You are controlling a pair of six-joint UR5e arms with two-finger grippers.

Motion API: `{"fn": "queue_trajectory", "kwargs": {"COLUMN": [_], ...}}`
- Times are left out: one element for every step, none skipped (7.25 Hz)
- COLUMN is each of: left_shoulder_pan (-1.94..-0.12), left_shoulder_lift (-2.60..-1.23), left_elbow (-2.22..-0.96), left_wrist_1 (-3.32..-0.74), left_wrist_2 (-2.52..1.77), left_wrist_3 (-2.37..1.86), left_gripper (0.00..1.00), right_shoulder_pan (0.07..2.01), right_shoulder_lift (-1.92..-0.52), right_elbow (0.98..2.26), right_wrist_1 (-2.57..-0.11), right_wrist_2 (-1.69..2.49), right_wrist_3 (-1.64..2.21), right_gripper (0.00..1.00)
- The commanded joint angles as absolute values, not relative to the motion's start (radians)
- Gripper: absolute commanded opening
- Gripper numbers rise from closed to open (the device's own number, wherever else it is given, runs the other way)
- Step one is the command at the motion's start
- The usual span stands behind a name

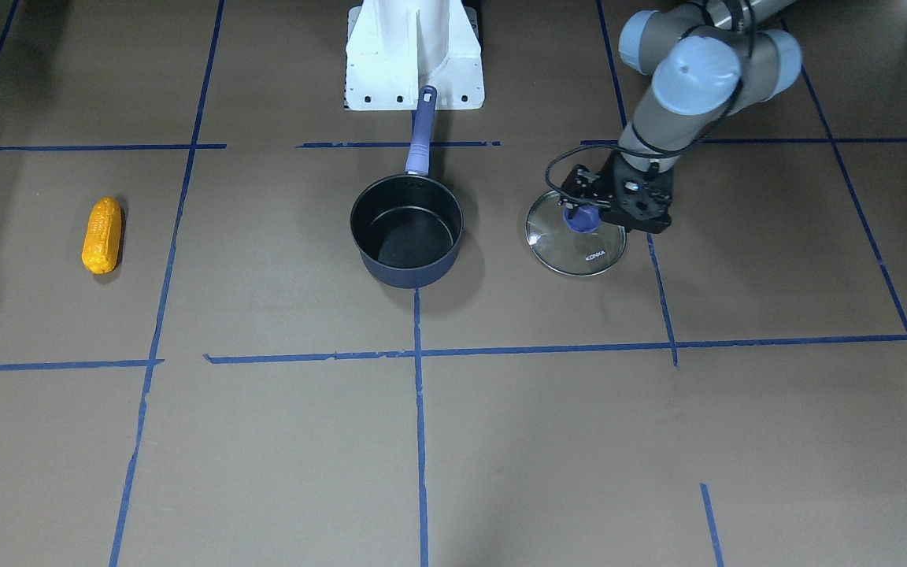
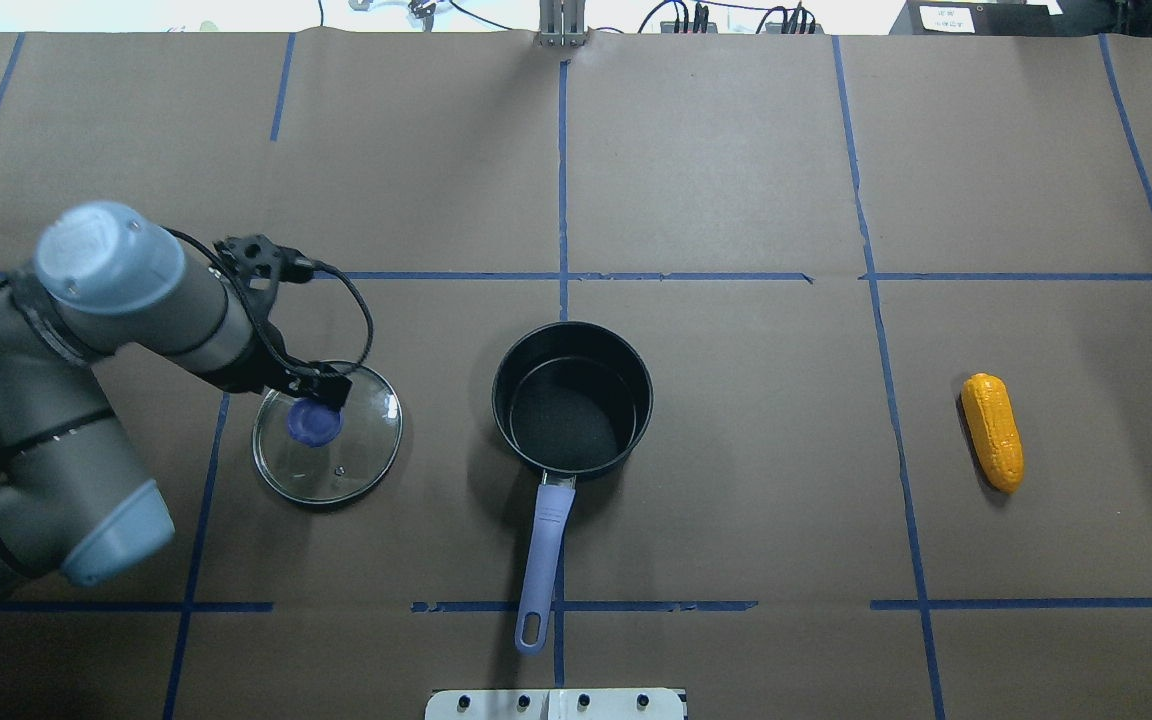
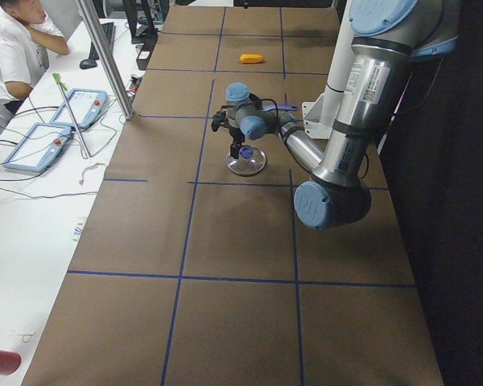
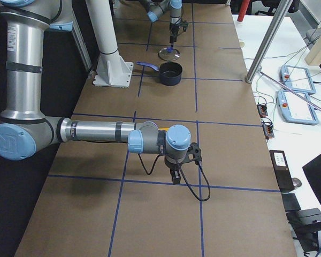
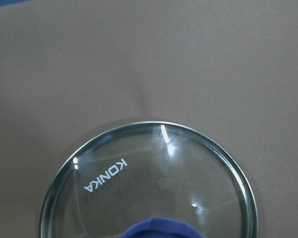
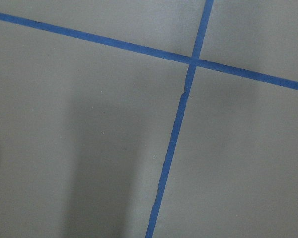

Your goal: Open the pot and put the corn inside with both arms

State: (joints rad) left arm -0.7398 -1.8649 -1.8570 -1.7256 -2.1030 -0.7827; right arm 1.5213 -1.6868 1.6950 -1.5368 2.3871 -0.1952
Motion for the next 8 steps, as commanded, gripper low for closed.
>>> {"fn": "queue_trajectory", "kwargs": {"left_shoulder_pan": [-0.984, -1.155, -1.315, -1.439, -1.548, -1.605, -1.611, -1.611], "left_shoulder_lift": [-1.744, -1.689, -1.680, -1.674, -1.651, -1.600, -1.535, -1.532], "left_elbow": [-1.876, -1.835, -1.806, -1.805, -1.787, -1.746, -1.740, -1.733], "left_wrist_1": [-1.660, -1.646, -1.517, -1.341, -1.254, -1.258, -1.306, -1.330], "left_wrist_2": [-2.212, -2.270, -2.322, -2.322, -2.321, -2.325, -2.330, -2.333], "left_wrist_3": [-0.390, -0.157, 0.044, 0.198, 0.269, 0.325, 0.381, 0.380], "left_gripper": [1.00, 1.00, 1.00, 1.00, 1.00, 1.00, 1.00, 1.00], "right_shoulder_pan": [1.497, 1.485, 1.455, 1.415, 1.364, 1.300, 1.211, 1.101], "right_shoulder_lift": [-1.678, -1.675, -1.661, -1.661, -1.657, -1.645, -1.646, -1.663], "right_elbow": [1.701, 1.704, 1.742, 1.796, 1.837, 1.882, 1.926, 1.928], "right_wrist_1": [-1.476, -1.474, -1.471, -1.474, -1.474, -1.474, -1.451, -1.311], "right_wrist_2": [2.381, 2.385, 2.387, 2.388, 2.387, 2.378, 2.338, 2.250], "right_wrist_3": [-0.186, -0.151, -0.071, 0.027, 0.123, 0.243, 0.422, 0.607], "right_gripper": [1.00, 1.00, 1.00, 1.00, 1.00, 1.00, 1.00, 1.00]}}
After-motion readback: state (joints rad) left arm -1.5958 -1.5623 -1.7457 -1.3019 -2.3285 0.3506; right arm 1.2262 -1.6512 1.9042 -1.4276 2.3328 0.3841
